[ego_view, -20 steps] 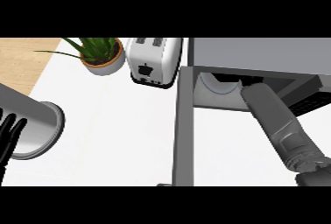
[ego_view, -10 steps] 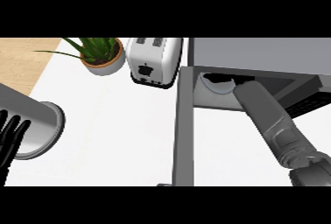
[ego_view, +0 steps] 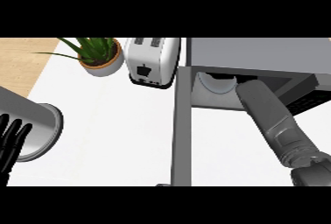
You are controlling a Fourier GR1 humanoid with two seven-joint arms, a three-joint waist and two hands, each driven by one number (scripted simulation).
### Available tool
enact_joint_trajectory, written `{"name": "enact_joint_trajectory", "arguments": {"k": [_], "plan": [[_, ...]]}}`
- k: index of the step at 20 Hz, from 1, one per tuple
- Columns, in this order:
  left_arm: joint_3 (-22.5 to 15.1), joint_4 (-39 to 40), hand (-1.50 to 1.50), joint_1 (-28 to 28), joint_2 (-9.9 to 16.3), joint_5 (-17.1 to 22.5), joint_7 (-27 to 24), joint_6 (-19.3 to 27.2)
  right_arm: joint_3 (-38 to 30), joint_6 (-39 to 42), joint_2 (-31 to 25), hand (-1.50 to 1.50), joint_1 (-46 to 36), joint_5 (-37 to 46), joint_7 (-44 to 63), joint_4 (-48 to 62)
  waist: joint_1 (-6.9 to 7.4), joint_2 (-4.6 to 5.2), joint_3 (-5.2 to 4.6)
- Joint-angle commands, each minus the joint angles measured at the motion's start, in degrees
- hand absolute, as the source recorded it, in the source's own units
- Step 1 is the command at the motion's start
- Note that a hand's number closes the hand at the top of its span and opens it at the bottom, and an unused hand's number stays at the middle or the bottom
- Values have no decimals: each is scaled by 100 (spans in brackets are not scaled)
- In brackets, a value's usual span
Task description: Pick up the milk, place it into the microwave and close the microwave
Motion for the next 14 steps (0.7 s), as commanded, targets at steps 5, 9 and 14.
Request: {"name": "enact_joint_trajectory", "arguments": {"k": [5,9,14], "plan": [[25,10,-150,-29,-18,-24,45,11,-222,35,-325,-150,93,-146,-276,-133,-110,-36,-2],[-212,-16,-150,135,-205,-358,-130,27,-301,-70,-261,-150,137,-195,-406,-233,-166,-69,-5],[-333,-165,-150,230,-222,-336,41,14,-448,571,-633,-150,148,-315,-544,-232,-163,-61,-2]]}}
